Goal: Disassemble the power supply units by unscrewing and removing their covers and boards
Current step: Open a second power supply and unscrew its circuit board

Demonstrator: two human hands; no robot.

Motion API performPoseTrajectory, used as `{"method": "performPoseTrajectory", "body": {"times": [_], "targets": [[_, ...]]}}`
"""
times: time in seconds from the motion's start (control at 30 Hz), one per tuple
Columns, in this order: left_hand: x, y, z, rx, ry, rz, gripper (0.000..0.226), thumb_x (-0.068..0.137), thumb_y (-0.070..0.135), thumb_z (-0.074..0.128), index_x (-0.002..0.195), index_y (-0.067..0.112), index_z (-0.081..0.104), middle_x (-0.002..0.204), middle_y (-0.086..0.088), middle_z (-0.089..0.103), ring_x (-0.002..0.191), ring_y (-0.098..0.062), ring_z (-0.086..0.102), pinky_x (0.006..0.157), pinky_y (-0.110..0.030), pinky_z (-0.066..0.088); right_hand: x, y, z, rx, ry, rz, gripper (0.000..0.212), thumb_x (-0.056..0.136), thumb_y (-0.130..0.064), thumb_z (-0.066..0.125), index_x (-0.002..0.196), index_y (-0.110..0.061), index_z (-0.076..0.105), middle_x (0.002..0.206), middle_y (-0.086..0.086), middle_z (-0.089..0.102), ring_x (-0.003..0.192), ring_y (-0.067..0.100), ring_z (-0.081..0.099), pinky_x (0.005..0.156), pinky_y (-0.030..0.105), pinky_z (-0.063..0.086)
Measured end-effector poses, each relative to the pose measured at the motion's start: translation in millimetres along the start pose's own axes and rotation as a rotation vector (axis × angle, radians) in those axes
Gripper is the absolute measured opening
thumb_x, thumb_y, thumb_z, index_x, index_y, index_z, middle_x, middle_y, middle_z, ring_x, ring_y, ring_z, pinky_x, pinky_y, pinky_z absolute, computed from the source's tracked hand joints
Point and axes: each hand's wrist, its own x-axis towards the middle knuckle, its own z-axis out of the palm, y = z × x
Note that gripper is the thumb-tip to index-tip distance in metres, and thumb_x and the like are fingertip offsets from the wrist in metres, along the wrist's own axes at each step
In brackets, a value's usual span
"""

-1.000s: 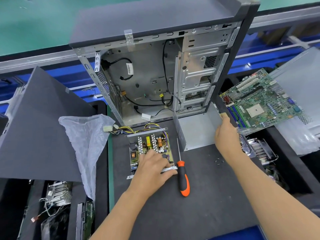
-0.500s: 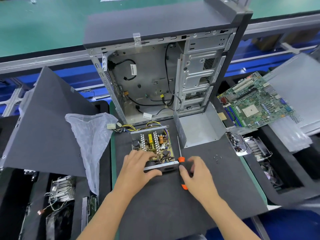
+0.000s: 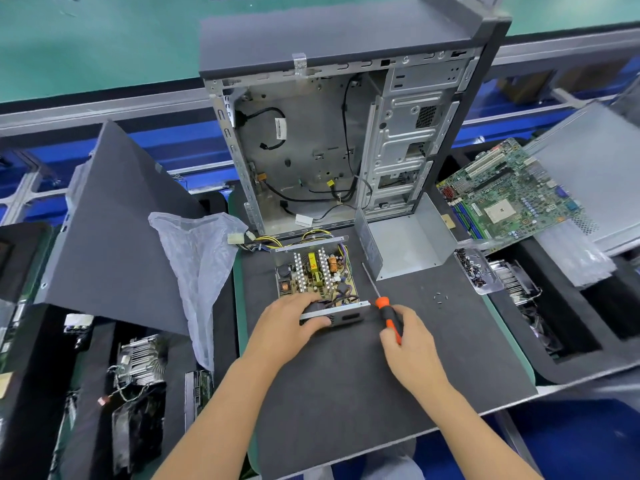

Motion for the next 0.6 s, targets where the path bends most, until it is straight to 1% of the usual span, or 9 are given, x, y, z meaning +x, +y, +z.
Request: {"method": "performPoseTrajectory", "body": {"times": [0.07, 0.1, 0.13, 0.23, 0.27, 0.33, 0.47, 0.53, 0.6], "targets": [[0, -1, 1, 0.01, 0.015, 0.016, 0.044, 0.091, 0.05, 0.066, 0.13, 0.03, 0.062, 0.12, 0.011, 0.067, 0.112, -0.014, 0.057, 0.089, -0.027, 0.042, -4, 6, -4, 0.119, 0.058, 0.028, 0.032, 0.092, -0.015, 0.051, 0.12, -0.03, 0.058, 0.099, -0.01, 0.063, 0.084, 0.003, 0.056, 0.068, 0.016, 0.04], [-1, -1, 1, 0.016, 0.023, 0.029, 0.043, 0.092, 0.049, 0.066, 0.129, 0.028, 0.062, 0.117, 0.009, 0.067, 0.109, -0.016, 0.058, 0.086, -0.027, 0.042, -7, 9, -6, 0.172, 0.083, 0.046, 0.031, 0.093, -0.016, 0.05, 0.114, -0.036, 0.059, 0.093, -0.01, 0.064, 0.078, 0.001, 0.057, 0.062, 0.013, 0.04], [0, 0, 1, 0.026, 0.026, 0.04, 0.042, 0.093, 0.048, 0.065, 0.129, 0.026, 0.062, 0.114, 0.007, 0.068, 0.107, -0.018, 0.058, 0.084, -0.028, 0.042, -8, 13, -8, 0.221, 0.105, 0.066, 0.03, 0.094, -0.017, 0.049, 0.109, -0.041, 0.06, 0.089, -0.009, 0.066, 0.073, 0.003, 0.058, 0.059, 0.014, 0.041], [2, 3, 2, 0.065, 0.005, 0.059, 0.042, 0.095, 0.048, 0.062, 0.129, 0.023, 0.061, 0.11, 0.004, 0.067, 0.103, -0.02, 0.057, 0.082, -0.032, 0.044, -12, 21, -12, 0.321, 0.143, 0.113, 0.029, 0.096, -0.021, 0.051, 0.099, -0.048, 0.063, 0.082, -0.005, 0.068, 0.072, 0.016, 0.061, 0.063, 0.027, 0.048], [3, 5, 3, 0.072, -0.001, 0.069, 0.041, 0.096, 0.048, 0.06, 0.128, 0.023, 0.06, 0.108, 0.004, 0.067, 0.102, -0.02, 0.056, 0.082, -0.033, 0.044, -13, 24, -14, 0.339, 0.144, 0.114, 0.029, 0.095, -0.022, 0.053, 0.098, -0.05, 0.063, 0.08, -0.004, 0.068, 0.07, 0.018, 0.06, 0.064, 0.029, 0.048], [5, 9, 3, 0.068, 0.008, 0.084, 0.039, 0.096, 0.048, 0.059, 0.127, 0.023, 0.061, 0.106, 0.004, 0.067, 0.1, -0.02, 0.056, 0.08, -0.033, 0.045, -13, 29, -17, 0.376, 0.139, 0.103, 0.029, 0.096, -0.023, 0.056, 0.097, -0.05, 0.064, 0.078, -0.003, 0.068, 0.066, 0.014, 0.058, 0.064, 0.029, 0.048], [14, 23, -6, 0.008, 0.118, 0.093, 0.039, 0.096, 0.048, 0.061, 0.124, 0.022, 0.066, 0.107, 0.004, 0.071, 0.098, -0.019, 0.062, 0.081, -0.034, 0.047, -11, 37, -29, 0.439, 0.122, 0.091, 0.028, 0.096, -0.022, 0.057, 0.099, -0.048, 0.067, 0.078, -0.005, 0.069, 0.068, 0.01, 0.06, 0.065, 0.029, 0.051], [19, 29, -15, -0.054, 0.157, 0.056, 0.036, 0.094, 0.048, 0.064, 0.119, 0.023, 0.07, 0.099, 0.008, 0.073, 0.088, -0.015, 0.065, 0.078, -0.031, 0.048, -8, 39, -36, 0.449, 0.112, 0.057, 0.027, 0.096, -0.021, 0.058, 0.102, -0.046, 0.067, 0.08, -0.005, 0.07, 0.072, 0.01, 0.063, 0.069, 0.033, 0.053], [23, 34, -24, -0.144, 0.15, -0.003, 0.03, 0.092, 0.047, 0.067, 0.112, 0.026, 0.074, 0.081, 0.017, 0.071, 0.074, -0.004, 0.062, 0.07, -0.028, 0.047, -6, 38, -46, 0.454, 0.092, 0.009, 0.027, 0.096, -0.02, 0.059, 0.105, -0.043, 0.067, 0.085, -0.005, 0.071, 0.079, 0.015, 0.066, 0.072, 0.038, 0.055]]}}
